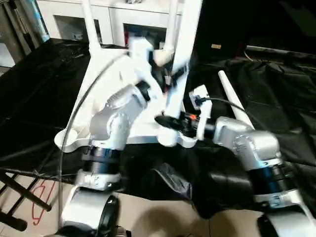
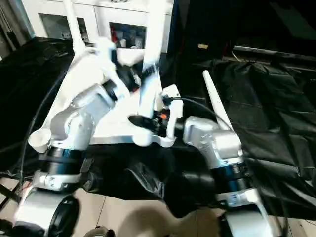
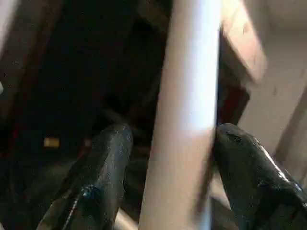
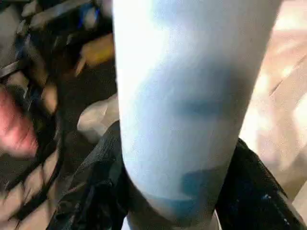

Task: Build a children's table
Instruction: Pick table leg

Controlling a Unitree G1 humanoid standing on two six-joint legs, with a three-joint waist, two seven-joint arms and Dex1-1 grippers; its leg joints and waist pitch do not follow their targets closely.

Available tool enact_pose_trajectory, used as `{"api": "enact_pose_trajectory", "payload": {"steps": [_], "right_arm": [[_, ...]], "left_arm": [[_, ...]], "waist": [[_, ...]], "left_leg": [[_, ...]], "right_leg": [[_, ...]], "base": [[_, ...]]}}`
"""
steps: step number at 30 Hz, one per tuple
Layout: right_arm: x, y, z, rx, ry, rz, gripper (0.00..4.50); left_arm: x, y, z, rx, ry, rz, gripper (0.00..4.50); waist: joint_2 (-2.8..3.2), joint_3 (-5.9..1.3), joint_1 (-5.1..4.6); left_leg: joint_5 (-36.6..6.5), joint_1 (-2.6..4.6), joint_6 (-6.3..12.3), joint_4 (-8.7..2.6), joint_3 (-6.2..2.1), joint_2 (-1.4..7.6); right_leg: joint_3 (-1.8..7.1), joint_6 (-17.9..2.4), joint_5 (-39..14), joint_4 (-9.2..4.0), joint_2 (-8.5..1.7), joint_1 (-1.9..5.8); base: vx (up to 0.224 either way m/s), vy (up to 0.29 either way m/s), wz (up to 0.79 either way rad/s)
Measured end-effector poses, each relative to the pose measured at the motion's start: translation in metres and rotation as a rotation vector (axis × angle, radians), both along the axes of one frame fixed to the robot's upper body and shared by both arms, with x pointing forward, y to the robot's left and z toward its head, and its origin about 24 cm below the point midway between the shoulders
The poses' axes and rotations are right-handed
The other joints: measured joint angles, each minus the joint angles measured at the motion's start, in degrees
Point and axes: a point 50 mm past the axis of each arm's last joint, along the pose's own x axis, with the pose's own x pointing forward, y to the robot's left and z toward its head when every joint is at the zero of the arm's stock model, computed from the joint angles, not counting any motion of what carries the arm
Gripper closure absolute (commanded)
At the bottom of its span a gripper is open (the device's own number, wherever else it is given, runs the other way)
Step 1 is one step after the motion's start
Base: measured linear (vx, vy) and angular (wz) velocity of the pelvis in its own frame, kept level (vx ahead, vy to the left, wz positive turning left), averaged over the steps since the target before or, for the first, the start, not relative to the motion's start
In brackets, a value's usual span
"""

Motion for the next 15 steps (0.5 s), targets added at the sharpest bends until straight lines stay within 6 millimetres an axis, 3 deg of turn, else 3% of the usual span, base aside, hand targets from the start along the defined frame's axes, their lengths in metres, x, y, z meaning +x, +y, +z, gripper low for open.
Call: {"api": "enact_pose_trajectory", "payload": {"steps": [7, 11, 15], "right_arm": [[0.011, -0.015, 0.005, 0.012, -0.065, -0.219, 2.59], [0.021, -0.042, -0.003, -0.123, -0.095, -0.416, 2.60], [0.024, -0.054, -0.004, -0.142, -0.096, -0.487, 2.60]], "left_arm": [[0.005, 0.016, -0.004, 0.125, -0.042, 0.096, 1.51], [0.008, 0.030, -0.037, 0.485, -0.100, 0.109, 1.51], [-0.001, 0.027, -0.075, 0.686, -0.097, -0.108, 1.51]], "waist": [[0.01, 0.00, 0.05], [0.00, 0.00, -0.09], [0.01, 0.00, -0.10]], "left_leg": [[0.00, 0.00, 0.00, 0.00, -0.01, 0.00], [0.01, 0.02, -0.01, -0.01, -0.01, -0.01], [0.00, -0.02, -0.01, -0.04, 0.03, -0.02]], "right_leg": [[0.00, 0.00, 0.00, 0.00, 0.00, 0.01], [0.03, 0.07, 0.00, 0.00, 0.01, -0.01], [0.07, 0.12, -0.03, -0.01, 0.01, -0.06]], "base": [[0.000, 0.000, 0.00], [0.000, 0.000, 0.00], [0.000, 0.000, 0.00]]}}
